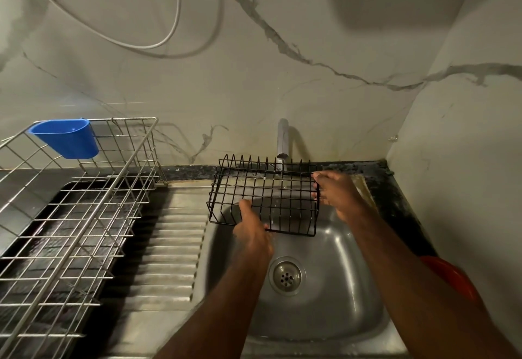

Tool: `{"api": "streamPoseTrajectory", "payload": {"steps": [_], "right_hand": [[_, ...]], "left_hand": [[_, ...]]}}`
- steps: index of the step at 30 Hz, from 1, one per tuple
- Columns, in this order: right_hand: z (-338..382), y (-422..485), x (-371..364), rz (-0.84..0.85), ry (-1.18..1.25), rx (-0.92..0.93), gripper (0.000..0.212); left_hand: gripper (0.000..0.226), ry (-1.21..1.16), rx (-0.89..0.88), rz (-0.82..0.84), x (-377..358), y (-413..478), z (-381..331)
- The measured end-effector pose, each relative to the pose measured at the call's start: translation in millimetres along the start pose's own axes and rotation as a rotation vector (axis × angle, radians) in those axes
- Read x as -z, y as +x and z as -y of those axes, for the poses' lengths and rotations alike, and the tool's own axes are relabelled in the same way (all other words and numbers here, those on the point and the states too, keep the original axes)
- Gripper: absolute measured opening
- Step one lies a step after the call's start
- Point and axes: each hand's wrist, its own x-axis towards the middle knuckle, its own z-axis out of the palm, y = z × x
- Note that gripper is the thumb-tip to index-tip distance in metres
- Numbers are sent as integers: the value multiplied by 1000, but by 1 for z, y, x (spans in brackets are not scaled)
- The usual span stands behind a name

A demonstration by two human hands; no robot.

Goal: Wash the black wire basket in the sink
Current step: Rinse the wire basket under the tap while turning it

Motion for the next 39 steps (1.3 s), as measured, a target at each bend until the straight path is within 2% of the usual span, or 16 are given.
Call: {"api": "streamPoseTrajectory", "payload": {"steps": [18, 32, 39], "right_hand": [[1, -7, 7, -39, -6, 26, 22], [-3, 0, 1, -7, 34, -4, 17], [-5, 3, 7, -24, 16, -12, 25]], "left_hand": [[75, -19, 26, 18, -5, 2, 2], [60, -35, 16, 7, -1, 8, 2], [59, -41, 15, 29, -6, 2, 1]]}}
